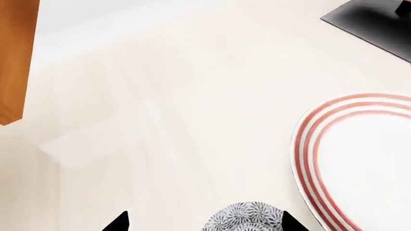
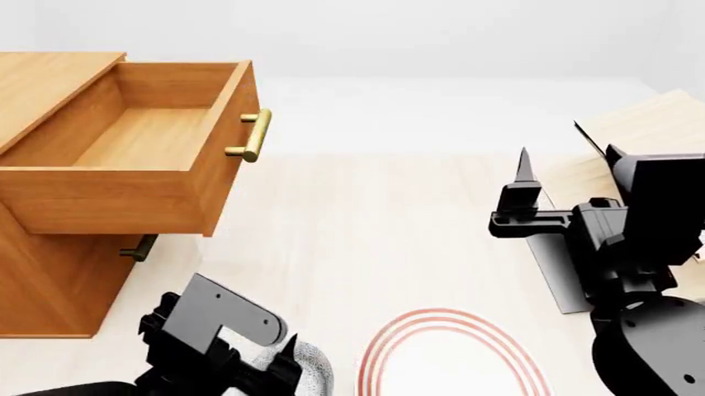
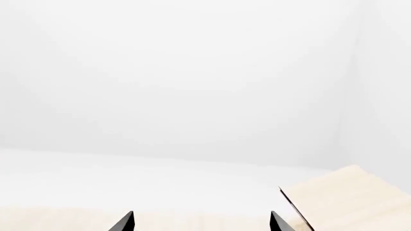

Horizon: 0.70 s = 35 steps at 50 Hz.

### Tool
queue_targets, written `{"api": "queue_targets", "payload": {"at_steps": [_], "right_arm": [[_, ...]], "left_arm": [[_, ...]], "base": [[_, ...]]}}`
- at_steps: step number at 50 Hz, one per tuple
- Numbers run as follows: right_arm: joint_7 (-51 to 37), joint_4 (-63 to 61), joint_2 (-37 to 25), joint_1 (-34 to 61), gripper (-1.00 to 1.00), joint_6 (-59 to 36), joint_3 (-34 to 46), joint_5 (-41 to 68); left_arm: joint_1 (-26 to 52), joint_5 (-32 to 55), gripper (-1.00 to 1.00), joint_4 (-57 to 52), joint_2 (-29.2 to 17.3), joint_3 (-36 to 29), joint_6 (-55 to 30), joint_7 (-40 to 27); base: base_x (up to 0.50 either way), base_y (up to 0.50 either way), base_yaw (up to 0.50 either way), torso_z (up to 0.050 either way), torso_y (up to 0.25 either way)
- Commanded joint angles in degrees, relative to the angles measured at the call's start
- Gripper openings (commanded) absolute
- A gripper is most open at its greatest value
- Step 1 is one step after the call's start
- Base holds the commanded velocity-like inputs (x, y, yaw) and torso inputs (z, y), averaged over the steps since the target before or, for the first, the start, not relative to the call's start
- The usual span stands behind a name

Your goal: Open the top drawer of the cabinet and put the bowl in it.

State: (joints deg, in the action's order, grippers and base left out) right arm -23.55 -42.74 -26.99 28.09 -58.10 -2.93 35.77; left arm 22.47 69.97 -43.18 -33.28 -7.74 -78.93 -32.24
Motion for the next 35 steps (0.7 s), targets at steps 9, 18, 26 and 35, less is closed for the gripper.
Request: {"api": "queue_targets", "payload": {"at_steps": [9, 18, 26, 35], "right_arm": [[0.1, 1.4, 0.0, -0.4, 1.0, 1.5, 1.1, -0.6], [0.1, 2.1, 0.1, 0.4, 1.0, 1.6, 1.9, -0.7], [0.2, 3.2, 0.3, 1.0, 1.0, 1.9, 2.7, -0.9], [0.3, 4.0, 0.5, 1.5, 1.0, 2.3, 3.6, -1.2]], "left_arm": [[2.3, 10.9, 1.0, 6.0, -1.9, 0.9, -6.7, -8.4], [4.8, 12.3, 1.0, 8.9, -3.6, -0.4, -6.9, -9.4], [6.2, 11.8, 1.0, 9.9, -4.4, -2.4, -6.6, -9.4], [7.7, 10.5, 1.0, 13.1, -3.8, -4.3, -5.0, -8.5]], "base": [[0.0, 0.0, 0.0, 0.0, 0.0], [0.0, 0.0, 0.0, 0.0, 0.0], [0.0, 0.0, 0.0, 0.0, 0.0], [0.0, 0.0, 0.0, 0.0, 0.0]]}}
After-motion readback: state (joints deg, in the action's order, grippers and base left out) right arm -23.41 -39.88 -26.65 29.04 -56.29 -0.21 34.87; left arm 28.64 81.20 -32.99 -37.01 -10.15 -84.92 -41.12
